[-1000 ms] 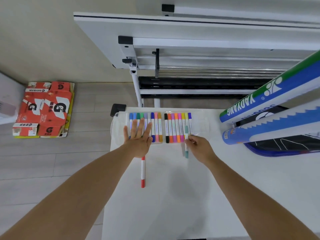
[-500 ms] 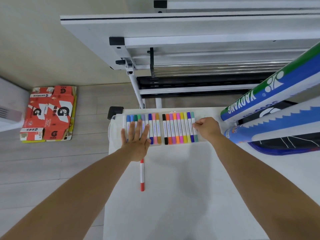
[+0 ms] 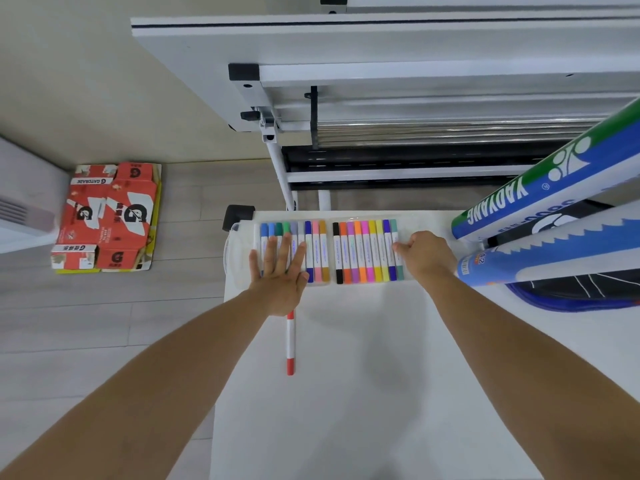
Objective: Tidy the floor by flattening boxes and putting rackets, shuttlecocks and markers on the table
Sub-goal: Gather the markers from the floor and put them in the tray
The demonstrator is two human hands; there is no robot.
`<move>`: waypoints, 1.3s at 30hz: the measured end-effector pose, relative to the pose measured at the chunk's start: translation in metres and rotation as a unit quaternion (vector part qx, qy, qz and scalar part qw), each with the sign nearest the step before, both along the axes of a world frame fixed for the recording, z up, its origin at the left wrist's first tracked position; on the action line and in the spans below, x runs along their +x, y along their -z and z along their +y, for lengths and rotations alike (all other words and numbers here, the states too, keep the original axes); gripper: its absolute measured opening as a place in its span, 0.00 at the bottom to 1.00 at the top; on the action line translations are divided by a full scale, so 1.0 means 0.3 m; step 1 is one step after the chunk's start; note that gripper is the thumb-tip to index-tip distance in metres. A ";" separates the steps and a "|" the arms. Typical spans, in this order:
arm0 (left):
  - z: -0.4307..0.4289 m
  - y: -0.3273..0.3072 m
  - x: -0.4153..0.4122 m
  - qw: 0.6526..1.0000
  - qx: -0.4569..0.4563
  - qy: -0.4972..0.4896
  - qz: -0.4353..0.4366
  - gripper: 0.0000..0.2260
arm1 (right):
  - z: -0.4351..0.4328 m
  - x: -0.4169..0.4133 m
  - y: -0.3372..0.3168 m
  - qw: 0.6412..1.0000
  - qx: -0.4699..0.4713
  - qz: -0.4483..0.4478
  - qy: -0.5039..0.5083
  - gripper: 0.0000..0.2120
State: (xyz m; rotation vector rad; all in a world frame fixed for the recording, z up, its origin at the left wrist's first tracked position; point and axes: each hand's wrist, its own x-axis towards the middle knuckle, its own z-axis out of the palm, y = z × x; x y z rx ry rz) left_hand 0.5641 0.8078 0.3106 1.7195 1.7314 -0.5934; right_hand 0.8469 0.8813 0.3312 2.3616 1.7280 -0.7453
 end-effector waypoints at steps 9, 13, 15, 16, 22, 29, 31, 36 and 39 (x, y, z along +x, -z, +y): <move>0.009 -0.013 -0.011 1.000 -0.015 0.021 -0.007 0.27 | -0.448 -0.448 -0.044 0.970 -0.037 0.076 -0.230 0.20; 0.013 -0.001 -0.044 0.999 -0.004 0.043 -0.018 0.28 | -0.539 -0.549 0.025 0.975 -0.084 0.062 -0.195 0.23; 0.014 0.001 -0.060 0.998 0.004 0.060 -0.024 0.28 | -0.549 -0.572 0.043 0.979 -0.077 0.062 -0.177 0.22; 0.014 -0.001 -0.066 0.997 0.008 0.068 -0.027 0.28 | -0.550 -0.576 0.045 0.981 -0.070 0.064 -0.170 0.20; 0.010 -0.003 -0.099 0.993 0.039 0.101 -0.040 0.27 | -0.523 -0.461 0.026 0.983 -0.047 0.064 -0.168 0.11; -0.009 -0.036 -0.023 0.980 0.196 0.029 -0.024 0.22 | -0.465 -0.216 -0.038 0.990 -0.041 0.073 -0.117 0.11; 0.012 -0.033 0.028 0.980 0.198 0.011 -0.033 0.24 | -0.420 -0.160 -0.042 0.990 -0.034 0.108 -0.079 0.11; 0.050 0.034 0.115 0.992 0.123 -0.011 -0.030 0.28 | -0.270 -0.042 -0.070 0.980 -0.004 0.198 -0.022 0.08; 0.058 0.042 0.119 0.995 0.100 -0.012 -0.023 0.28 | -0.187 0.012 -0.077 0.976 -0.015 0.218 -0.003 0.05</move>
